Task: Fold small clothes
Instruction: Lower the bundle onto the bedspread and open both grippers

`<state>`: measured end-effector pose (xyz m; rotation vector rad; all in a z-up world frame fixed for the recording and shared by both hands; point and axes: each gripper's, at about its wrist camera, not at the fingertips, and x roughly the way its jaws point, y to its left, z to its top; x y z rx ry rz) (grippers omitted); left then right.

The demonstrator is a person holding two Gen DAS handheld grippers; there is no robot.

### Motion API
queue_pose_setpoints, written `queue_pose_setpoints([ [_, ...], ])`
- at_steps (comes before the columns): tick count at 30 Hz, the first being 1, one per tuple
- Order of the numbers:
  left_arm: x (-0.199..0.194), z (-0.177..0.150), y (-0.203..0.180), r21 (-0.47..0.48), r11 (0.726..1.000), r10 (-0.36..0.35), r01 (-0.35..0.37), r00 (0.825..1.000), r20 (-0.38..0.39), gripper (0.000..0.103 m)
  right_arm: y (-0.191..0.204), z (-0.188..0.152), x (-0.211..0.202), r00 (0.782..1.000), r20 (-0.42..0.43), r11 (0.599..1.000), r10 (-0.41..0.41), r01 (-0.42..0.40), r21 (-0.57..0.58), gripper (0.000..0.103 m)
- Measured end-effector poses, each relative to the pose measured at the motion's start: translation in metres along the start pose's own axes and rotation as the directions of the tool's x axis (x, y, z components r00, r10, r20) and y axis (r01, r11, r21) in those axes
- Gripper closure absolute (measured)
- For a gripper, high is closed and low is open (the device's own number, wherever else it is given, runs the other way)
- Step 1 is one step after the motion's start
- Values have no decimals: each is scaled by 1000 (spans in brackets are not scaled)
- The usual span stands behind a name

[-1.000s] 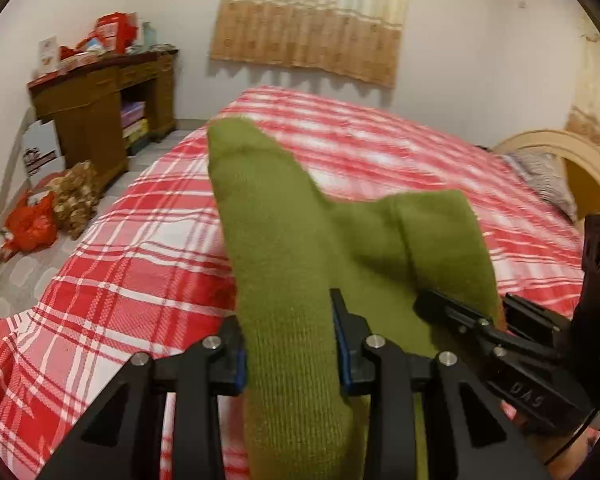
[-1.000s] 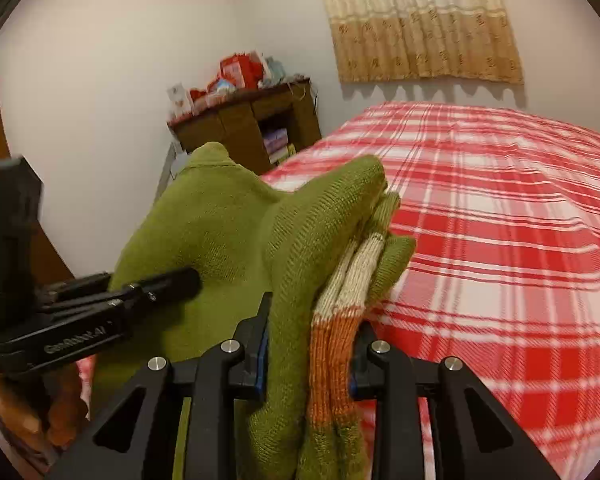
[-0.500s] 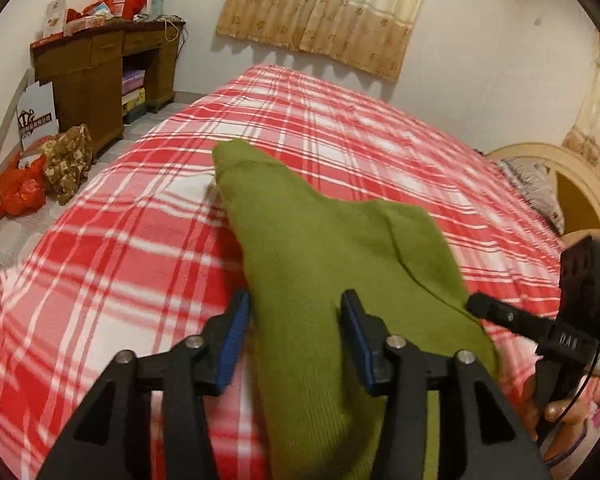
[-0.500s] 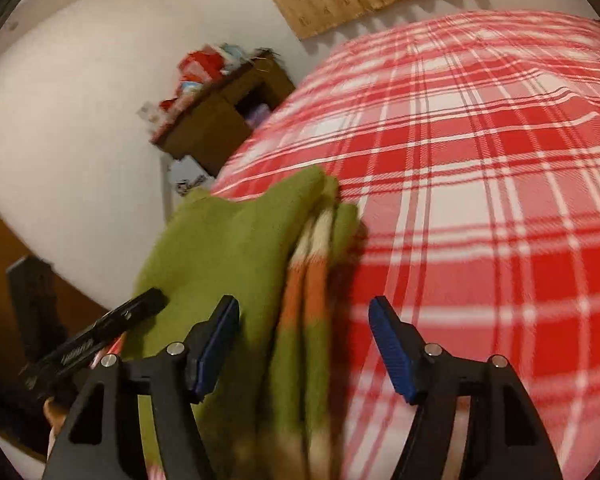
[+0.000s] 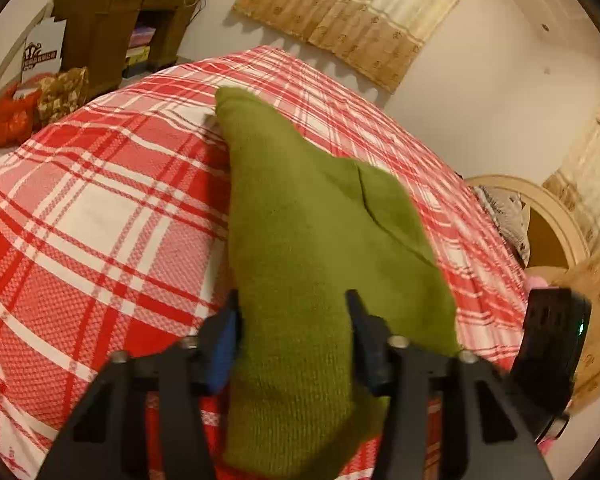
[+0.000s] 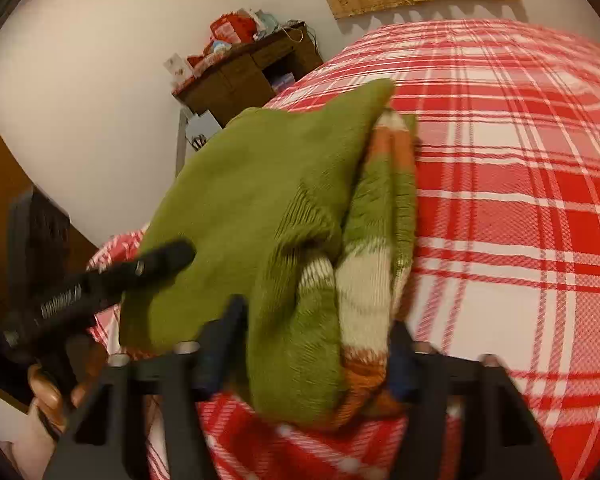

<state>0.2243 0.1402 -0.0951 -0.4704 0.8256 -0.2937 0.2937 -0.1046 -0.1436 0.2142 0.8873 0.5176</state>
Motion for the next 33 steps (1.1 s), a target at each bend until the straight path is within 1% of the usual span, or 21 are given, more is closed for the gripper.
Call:
queue_pose_setpoints([
  [1, -7, 3, -3, 12, 1000, 13, -13, 1000, 7, 62, 4, 1, -1, 1000, -3, 1000, 16, -16, 10, 65],
  [2, -12, 4, -5, 23, 999, 28, -28, 999, 16, 63, 4, 2, -3, 998, 2, 997, 57, -57, 45, 67],
  [4, -29, 7, -11, 51, 996, 65, -67, 997, 45, 63, -1, 3, -9, 985, 22, 975, 169, -170, 142, 69],
  [5, -33, 7, -9, 54, 996, 65, -68, 996, 52, 63, -3, 2, -10, 976, 30, 960, 214, -216, 180, 69],
  [7, -43, 4, -5, 64, 995, 76, -79, 996, 57, 66, 0, -1, -8, 979, 21, 962, 202, -203, 180, 69],
  [8, -41, 2, -3, 73, 992, 96, -99, 994, 53, 67, 2, -5, -6, 986, 8, 973, 165, -164, 162, 69],
  [9, -39, -1, -1, 92, 987, 130, -133, 991, 43, 67, 3, -9, -4, 985, 27, 971, 172, -174, 163, 69],
  [12, -30, -12, 5, 111, 977, 179, -180, 984, 21, 53, -2, -23, 1, 988, 32, 962, 151, -155, 224, 66],
  [13, -31, -15, 3, 133, 966, 216, -219, 976, 37, 45, -4, -28, -1, 987, 42, 959, 153, -158, 233, 66],
  [14, -32, -17, 1, 156, 955, 248, -253, 968, 51, 42, -5, -32, -4, 987, 53, 957, 153, -161, 240, 63],
  [15, -33, -20, -5, 194, 934, 294, -302, 953, 70, 38, -6, -35, -7, 987, 59, 956, 150, -160, 244, 62],
  [17, -36, -23, -12, 236, 907, 336, -348, 937, 92, 38, -5, -47, -19, 991, 60, 961, 123, -134, 243, 61],
  [19, -43, -27, -18, 251, 891, 362, -377, 926, 105, 38, -2, -52, -32, 995, 62, 965, 81, -94, 244, 61],
  [22, -50, -31, -24, 272, 858, 416, -436, 900, 128, 38, 11, -57, -61, 994, 106, 979, -18, -4, 203, 61],
  [24, -54, -36, -29, 285, 842, 436, -459, 889, 141, 38, 27, -59, -82, 984, 147, 983, -105, 80, 165, 61],
  [26, -60, -44, -36, 310, 813, 464, -494, 870, 168, 37, 40, -59, -101, 965, 197, 979, -174, 147, 143, 58],
  [27, -63, -48, -40, 324, 792, 482, -517, 856, 188, 34, 44, -60, -108, 957, 217, 976, -195, 167, 140, 52],
  [29, -68, -56, -46, 344, 769, 498, -539, 842, 207, 25, 58, -61, -123, 936, 256, 968, -241, 212, 137, 39],
  [31, -78, -62, -51, 359, 754, 499, -551, 835, 233, 18, 69, -65, -135, 918, 292, 962, -267, 236, 139, 36],
  [32, -86, -66, -54, 360, 743, 503, -564, 825, 257, 15, 72, -68, -141, 913, 304, 961, -271, 241, 135, 35],
  [33, -91, -67, -56, 358, 736, 506, -575, 818, 273, 6, 78, -69, -143, 908, 314, 959, -279, 251, 129, 34],
])
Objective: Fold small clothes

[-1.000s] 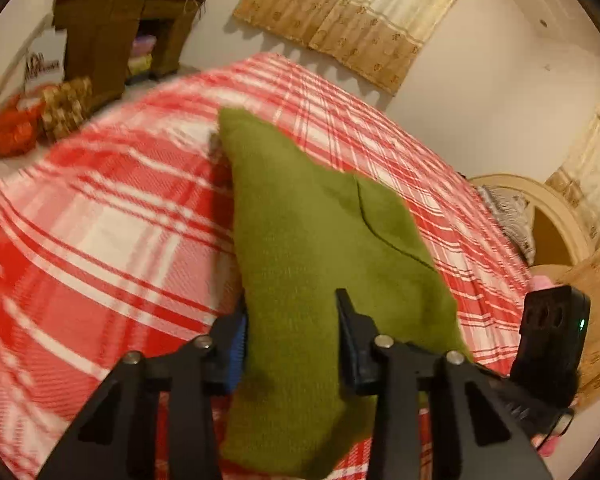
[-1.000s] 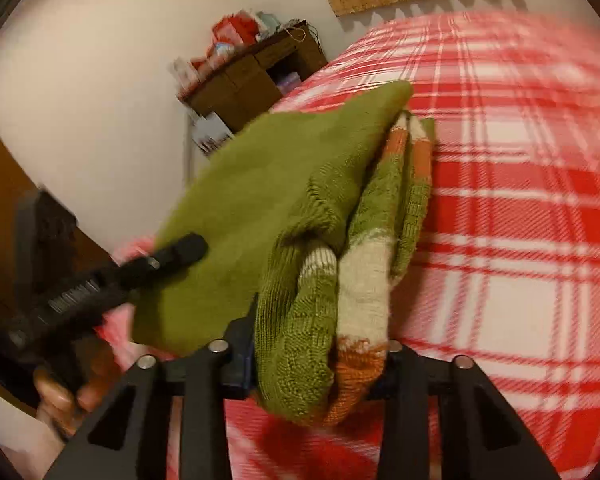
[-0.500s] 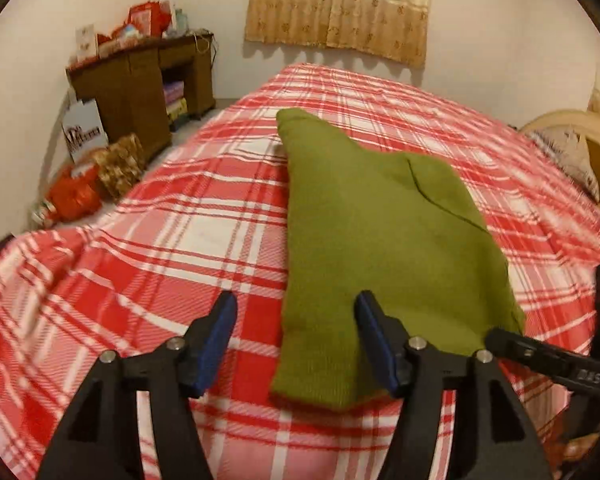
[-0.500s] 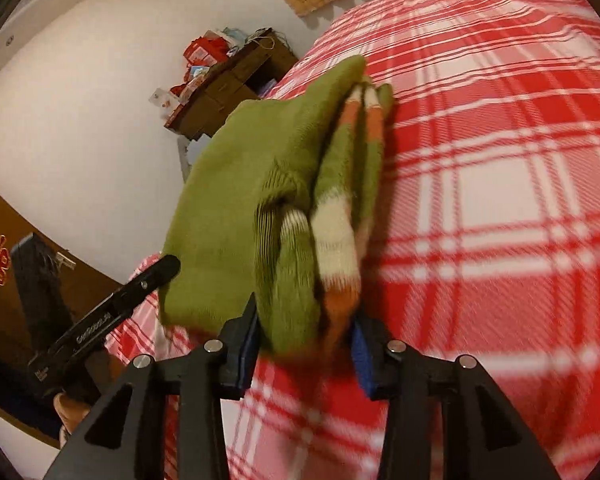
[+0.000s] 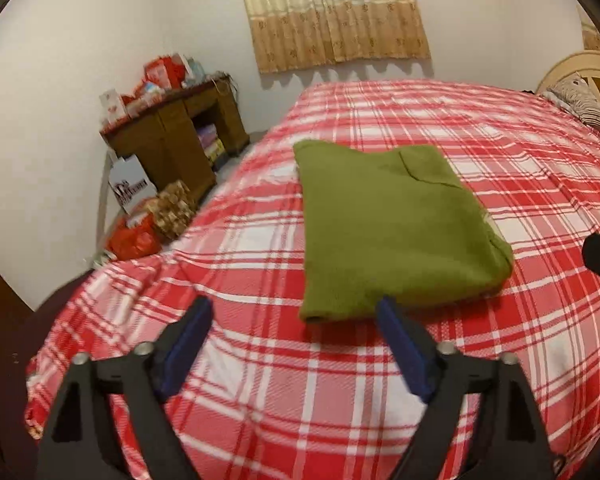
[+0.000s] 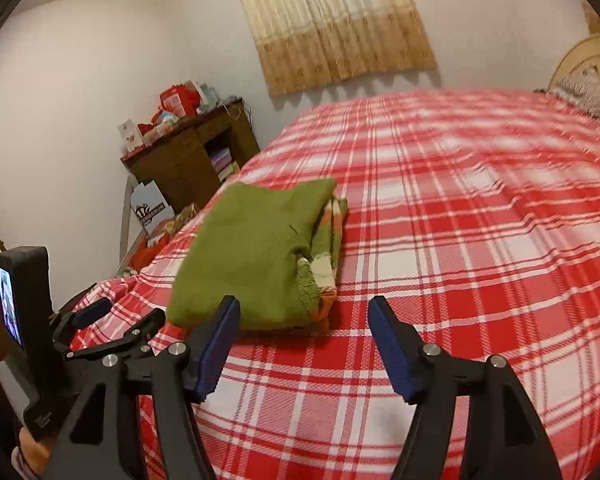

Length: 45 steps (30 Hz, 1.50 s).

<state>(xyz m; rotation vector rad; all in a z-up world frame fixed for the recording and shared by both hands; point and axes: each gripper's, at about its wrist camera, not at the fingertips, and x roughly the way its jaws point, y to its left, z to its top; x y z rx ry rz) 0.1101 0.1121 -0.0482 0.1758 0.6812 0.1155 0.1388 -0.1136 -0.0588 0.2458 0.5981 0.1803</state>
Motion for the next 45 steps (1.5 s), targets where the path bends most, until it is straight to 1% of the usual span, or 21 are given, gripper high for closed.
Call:
queue_pose_setpoints([
  [1, -7, 0, 2, -1, 1000, 15, -15, 1000, 16, 0, 6, -1, -5, 1000, 9, 1000, -14, 14, -15, 33],
  [3, -20, 1, 6, -13, 999, 33, -33, 998, 51, 0, 16, -3, -14, 999, 17, 998, -35, 36, -49, 33],
  [4, -27, 2, 9, -19, 999, 27, -26, 998, 64, 0, 20, -5, -21, 999, 30, 997, -40, 42, -62, 33],
  [6, -35, 2, 12, -24, 1000, 14, -12, 997, 72, 0, 27, -6, -30, 997, 57, 996, -48, 52, -66, 33],
  [8, -48, 1, 16, -27, 999, 21, -19, 995, 96, 0, 29, -9, -43, 994, 87, 996, -61, 66, -61, 32],
  [11, -62, 1, 21, -38, 998, 48, -44, 991, 123, 0, 41, -10, -71, 987, 146, 994, -60, 73, -83, 32],
  [13, -71, 1, 27, -60, 996, 69, -62, 990, 125, 0, 50, -9, -86, 982, 182, 991, -57, 77, -108, 31],
  [15, -79, 0, 32, -76, 994, 82, -74, 990, 119, 0, 58, -5, -99, 976, 212, 990, -48, 74, -117, 25],
  [17, -90, -1, 37, -91, 994, 70, -58, 988, 137, 0, 65, -1, -114, 968, 248, 990, -45, 77, -122, 23],
  [20, -105, -2, 45, -108, 993, 70, -51, 981, 179, 0, 73, 7, -132, 957, 289, 990, -35, 72, -119, 22],
  [26, -127, -2, 55, -100, 992, 98, -76, 966, 238, 0, 85, 13, -153, 944, 329, 991, -35, 76, -112, 21],
  [29, -135, -5, 57, -94, 993, 96, -73, 960, 263, 0, 90, 7, -158, 938, 344, 989, -43, 89, -120, 21],
  [31, -140, -7, 58, -92, 992, 107, -84, 953, 284, 0, 91, 3, -162, 934, 353, 987, -49, 99, -125, 20],
  [33, -144, -8, 58, -94, 992, 111, -86, 946, 305, 0, 90, -3, -169, 924, 377, 984, -69, 125, -126, 20],
  [35, -150, -8, 58, -103, 991, 109, -80, 940, 322, 0, 89, -10, -178, 905, 415, 980, -99, 161, -116, 20],
  [38, -153, -6, 55, -105, 993, 89, -57, 940, 329, 0, 88, -14, -188, 886, 448, 977, -117, 183, -106, 16],
  [45, -159, -6, 51, -102, 994, 71, -40, 944, 323, 0, 92, -17, -198, 876, 469, 976, -114, 188, -113, 15],
])
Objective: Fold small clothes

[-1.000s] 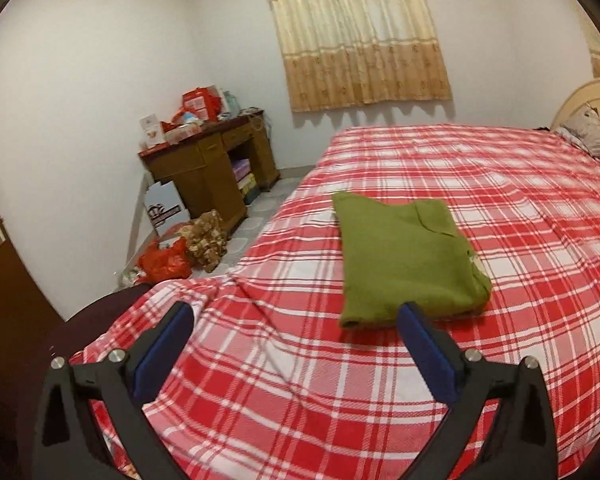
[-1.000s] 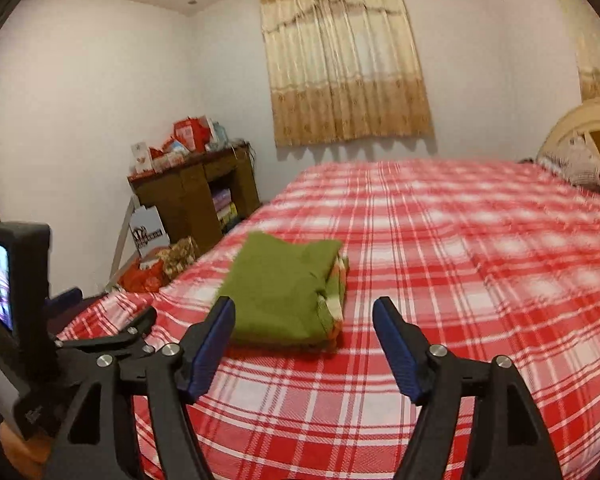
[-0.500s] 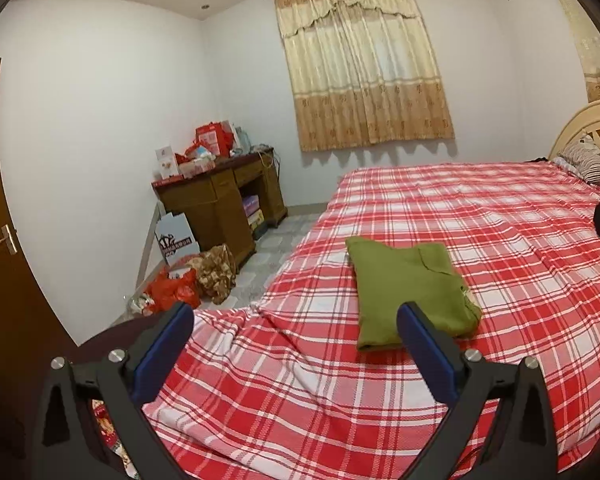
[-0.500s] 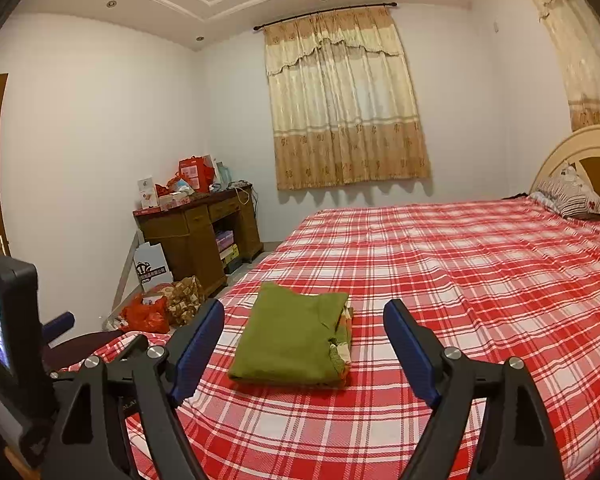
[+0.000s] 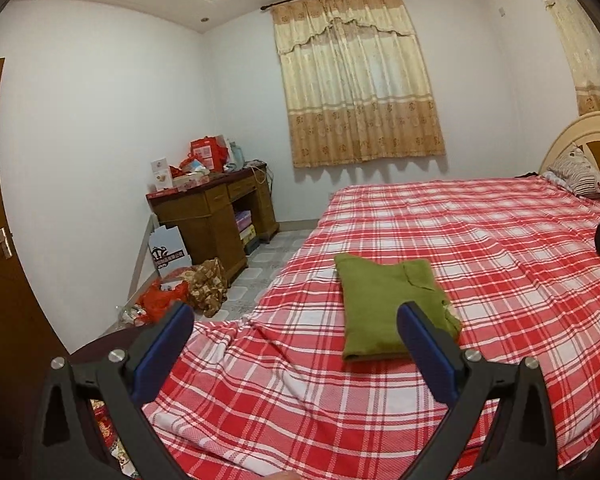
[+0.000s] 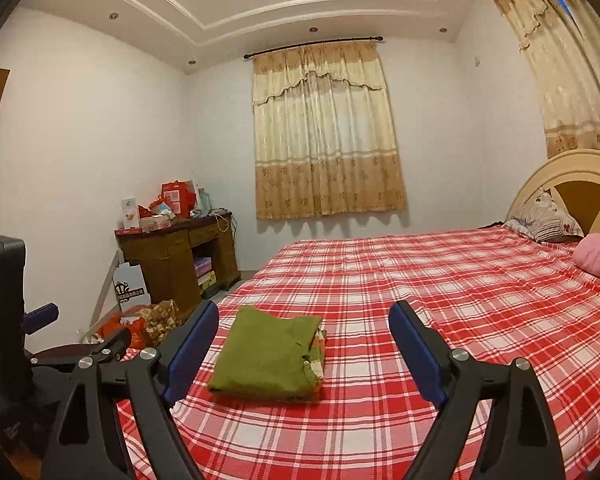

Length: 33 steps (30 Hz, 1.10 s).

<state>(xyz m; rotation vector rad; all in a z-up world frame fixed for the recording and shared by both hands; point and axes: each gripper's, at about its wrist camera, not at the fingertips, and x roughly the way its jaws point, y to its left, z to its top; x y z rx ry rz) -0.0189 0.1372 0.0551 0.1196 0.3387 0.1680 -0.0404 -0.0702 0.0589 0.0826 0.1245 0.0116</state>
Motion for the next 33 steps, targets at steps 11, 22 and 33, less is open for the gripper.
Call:
queue_pose_setpoints([
  [11, -8, 1, -6, 6, 1000, -2, 2, 1000, 6, 0, 3, 2, -5, 1000, 7, 1000, 12, -12, -11, 15],
  [22, -10, 2, -6, 2, 1000, -7, 7, 1000, -2, 0, 1, 1, -3, 1000, -8, 1000, 17, -17, -2, 15],
  [33, 7, -2, -2, -18, 1000, -19, 18, 998, -57, 0, 1, -5, 5, 999, -44, 1000, 25, -25, 3, 15],
])
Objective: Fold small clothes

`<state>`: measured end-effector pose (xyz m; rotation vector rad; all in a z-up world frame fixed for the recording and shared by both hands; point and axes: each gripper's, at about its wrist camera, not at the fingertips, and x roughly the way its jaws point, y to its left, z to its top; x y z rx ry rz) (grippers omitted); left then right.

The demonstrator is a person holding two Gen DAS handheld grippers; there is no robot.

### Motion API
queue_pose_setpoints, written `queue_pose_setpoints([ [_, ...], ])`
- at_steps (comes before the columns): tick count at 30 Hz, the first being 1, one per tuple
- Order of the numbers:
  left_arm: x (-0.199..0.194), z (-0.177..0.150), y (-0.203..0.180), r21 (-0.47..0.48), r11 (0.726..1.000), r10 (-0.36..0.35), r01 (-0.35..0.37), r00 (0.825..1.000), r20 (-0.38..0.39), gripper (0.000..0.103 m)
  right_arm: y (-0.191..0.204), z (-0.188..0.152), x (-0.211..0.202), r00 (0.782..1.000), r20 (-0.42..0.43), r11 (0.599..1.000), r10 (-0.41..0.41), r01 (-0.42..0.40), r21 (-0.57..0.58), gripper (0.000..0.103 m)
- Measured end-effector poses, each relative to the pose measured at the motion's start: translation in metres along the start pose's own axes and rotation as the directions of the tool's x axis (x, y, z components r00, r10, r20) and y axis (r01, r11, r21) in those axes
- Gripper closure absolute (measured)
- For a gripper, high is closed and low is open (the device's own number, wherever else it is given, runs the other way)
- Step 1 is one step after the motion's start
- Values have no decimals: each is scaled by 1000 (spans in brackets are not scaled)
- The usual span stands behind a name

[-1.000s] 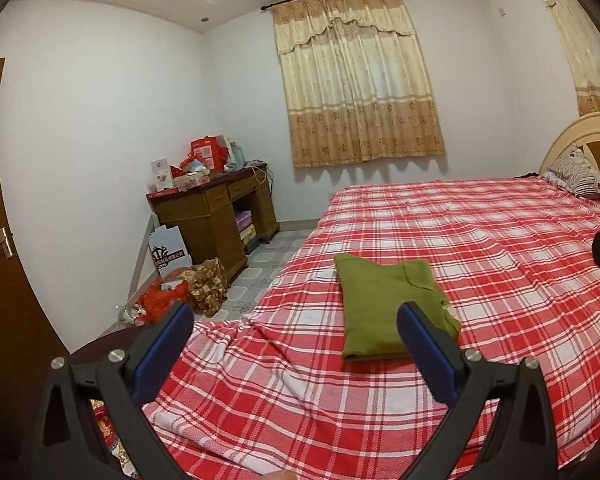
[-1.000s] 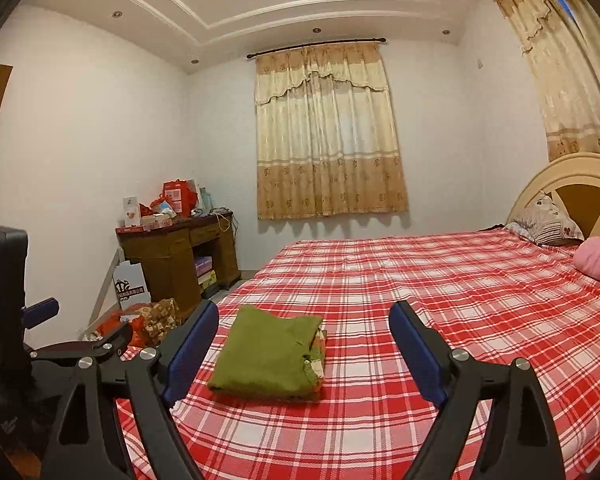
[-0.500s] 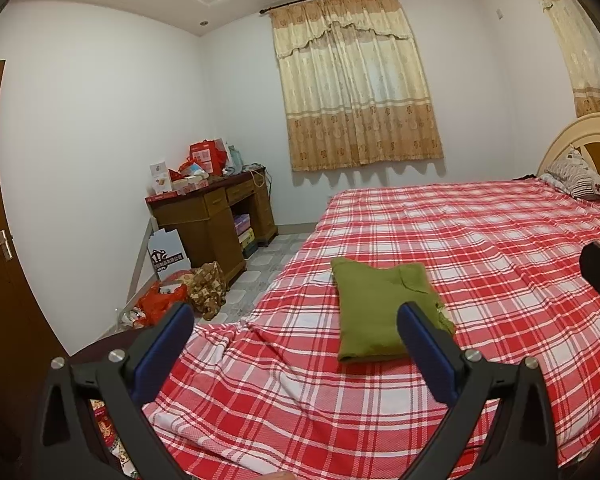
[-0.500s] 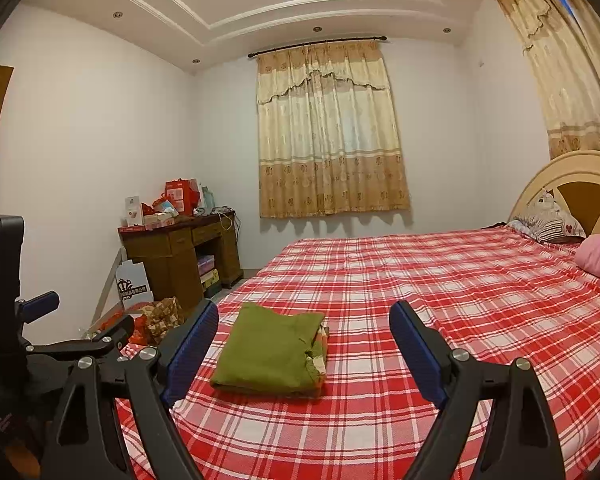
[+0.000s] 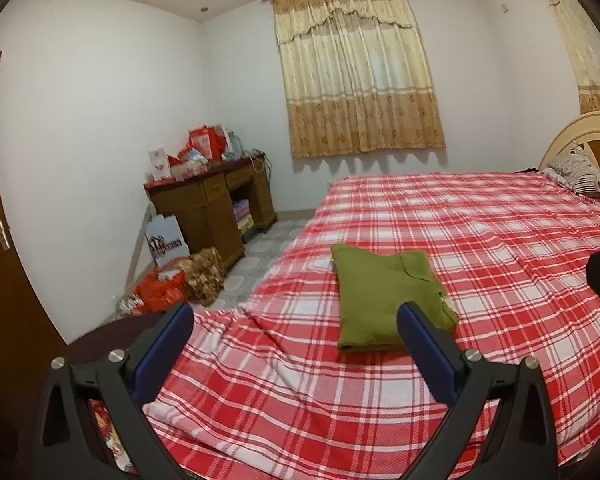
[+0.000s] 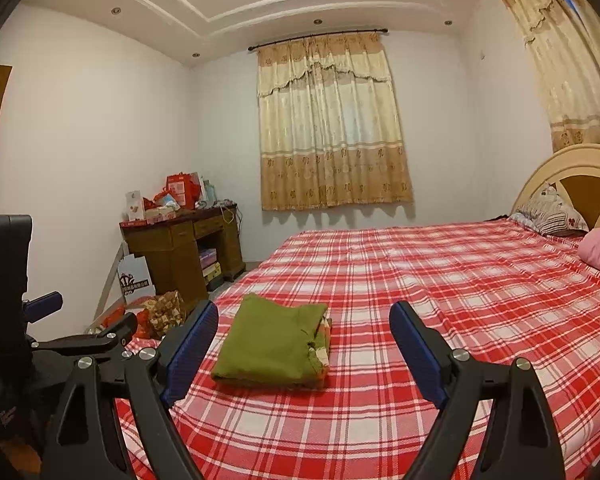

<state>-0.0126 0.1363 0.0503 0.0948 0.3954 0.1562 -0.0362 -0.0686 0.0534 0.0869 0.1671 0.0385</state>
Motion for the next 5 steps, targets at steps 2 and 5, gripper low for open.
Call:
queue_pose_setpoints([
  [2, 6, -3, 0, -2, 1000, -6, 6, 1000, -18, 0, 0, -3, 3, 1000, -17, 1000, 5, -5, -2, 15],
  [5, 17, -7, 1, 1, 1000, 12, -12, 999, -50, 0, -1, -5, 8, 1000, -29, 1000, 7, -7, -2, 15],
])
